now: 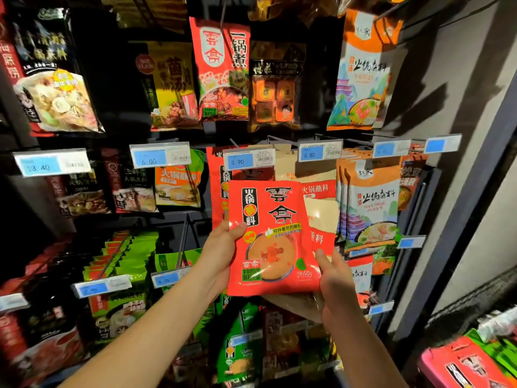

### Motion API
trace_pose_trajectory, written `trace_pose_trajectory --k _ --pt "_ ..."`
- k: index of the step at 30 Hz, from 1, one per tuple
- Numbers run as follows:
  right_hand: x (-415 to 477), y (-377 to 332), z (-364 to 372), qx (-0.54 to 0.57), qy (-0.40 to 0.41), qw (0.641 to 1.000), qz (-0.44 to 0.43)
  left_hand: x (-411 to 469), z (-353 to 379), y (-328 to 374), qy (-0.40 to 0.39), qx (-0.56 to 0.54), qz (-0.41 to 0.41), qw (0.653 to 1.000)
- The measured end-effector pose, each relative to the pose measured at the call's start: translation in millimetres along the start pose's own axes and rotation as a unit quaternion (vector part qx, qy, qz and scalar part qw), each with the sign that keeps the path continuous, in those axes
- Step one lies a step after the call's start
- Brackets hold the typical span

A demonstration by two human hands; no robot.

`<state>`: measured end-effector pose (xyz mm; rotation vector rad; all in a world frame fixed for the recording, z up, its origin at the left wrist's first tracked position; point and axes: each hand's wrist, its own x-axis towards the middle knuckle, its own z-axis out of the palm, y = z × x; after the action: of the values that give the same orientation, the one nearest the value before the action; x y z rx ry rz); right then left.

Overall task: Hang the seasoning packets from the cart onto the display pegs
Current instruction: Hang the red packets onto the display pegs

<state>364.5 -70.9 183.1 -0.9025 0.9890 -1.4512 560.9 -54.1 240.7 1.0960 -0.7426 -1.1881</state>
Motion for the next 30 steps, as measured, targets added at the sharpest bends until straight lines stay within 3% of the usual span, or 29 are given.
trace_pose_trajectory --k 11,18,25,30 --pt "6 -14 -17 -0.07 0.024 0.995 -0.072 7 -9 21 0.057 0.045 0.118 0.99" --pt "15 -22 -29 -0.1 0.061 0.99 -0.083 20 -15 36 0.074 0.061 0.131 0.987" --pt "13 -30 -31 -0.1 0.062 0.99 -0.081 28 -13 50 0.046 0.062 0.065 0.995" --pt "13 -32 -30 -0.099 0.058 0.99 -0.08 34 -12 52 0.067 0.063 0.07 0.993"
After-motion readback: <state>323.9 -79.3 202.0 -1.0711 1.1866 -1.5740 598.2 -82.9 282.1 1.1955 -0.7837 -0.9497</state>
